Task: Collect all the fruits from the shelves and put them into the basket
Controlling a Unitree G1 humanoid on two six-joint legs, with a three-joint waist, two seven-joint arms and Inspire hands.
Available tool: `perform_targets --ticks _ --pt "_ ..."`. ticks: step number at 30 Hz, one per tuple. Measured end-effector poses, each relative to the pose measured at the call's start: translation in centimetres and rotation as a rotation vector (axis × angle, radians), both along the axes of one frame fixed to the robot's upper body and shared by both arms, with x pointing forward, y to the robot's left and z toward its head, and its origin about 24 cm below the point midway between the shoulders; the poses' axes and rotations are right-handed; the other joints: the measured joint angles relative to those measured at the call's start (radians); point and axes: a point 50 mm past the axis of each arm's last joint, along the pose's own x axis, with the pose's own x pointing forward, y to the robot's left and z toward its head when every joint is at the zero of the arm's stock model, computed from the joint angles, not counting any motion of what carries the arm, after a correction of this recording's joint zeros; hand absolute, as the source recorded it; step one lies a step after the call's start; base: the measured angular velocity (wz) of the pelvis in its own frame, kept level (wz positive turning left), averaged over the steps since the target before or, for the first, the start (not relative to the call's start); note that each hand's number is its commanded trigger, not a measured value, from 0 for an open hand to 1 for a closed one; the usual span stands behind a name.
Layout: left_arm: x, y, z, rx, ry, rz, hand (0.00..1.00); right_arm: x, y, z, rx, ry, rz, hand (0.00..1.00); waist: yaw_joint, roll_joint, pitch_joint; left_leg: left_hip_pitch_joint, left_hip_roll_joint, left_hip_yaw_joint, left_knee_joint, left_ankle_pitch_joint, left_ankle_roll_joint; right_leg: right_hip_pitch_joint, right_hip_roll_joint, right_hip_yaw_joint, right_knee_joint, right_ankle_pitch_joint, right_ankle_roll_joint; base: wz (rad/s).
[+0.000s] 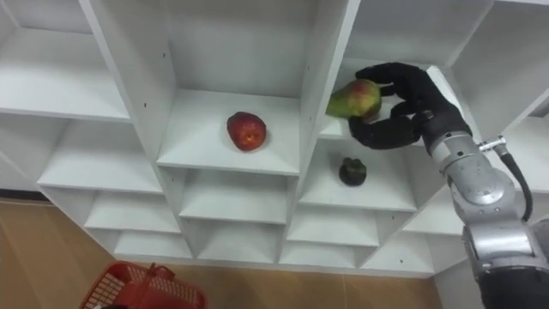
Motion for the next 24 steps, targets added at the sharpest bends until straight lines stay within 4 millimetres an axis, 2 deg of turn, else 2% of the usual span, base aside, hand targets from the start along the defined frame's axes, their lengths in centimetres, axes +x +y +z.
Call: perform_targets --ticks 6,10,17,24 --pt "0.7 -0.2 0.3 0.006 -0.046 -0.007 1.00 -1.8 0.5 -0.5 0.003 -0.011 0.025 1.00 -0.026 -0.003 0.0000 -0.003 0.000 0.000 0.004 0.001 -0.001 -0.001 0.000 0.000 0.002 0.001 -0.001 0.00" --pt "1.4 -0.2 0.5 0.020 -0.069 -0.003 1.00 -2.2 1.1 -0.8 0.026 -0.008 0.043 1.00 -0.054 -0.009 0.0010 -0.014 -0.001 0.004 0.011 0.002 0.000 -0.004 -0.001 0.004 0.001 0.001 -0.001 0.01" --pt "3.2 -1.6 0.7 -0.027 -0.119 -0.012 1.00 -4.4 2.8 -1.3 0.026 -0.008 0.092 1.00 -0.050 -0.009 0.0003 -0.008 0.001 0.032 0.006 0.002 0.000 -0.022 0.002 0.036 0.006 0.002 -0.001 -0.11" --pt "4.4 -2.0 1.3 -0.036 -0.171 -0.024 1.00 -4.9 3.1 -1.8 -0.021 0.007 0.095 1.00 -0.053 -0.012 0.0026 -0.006 0.004 0.054 -0.004 0.002 0.000 -0.043 0.006 0.056 0.019 0.002 -0.002 -0.12"
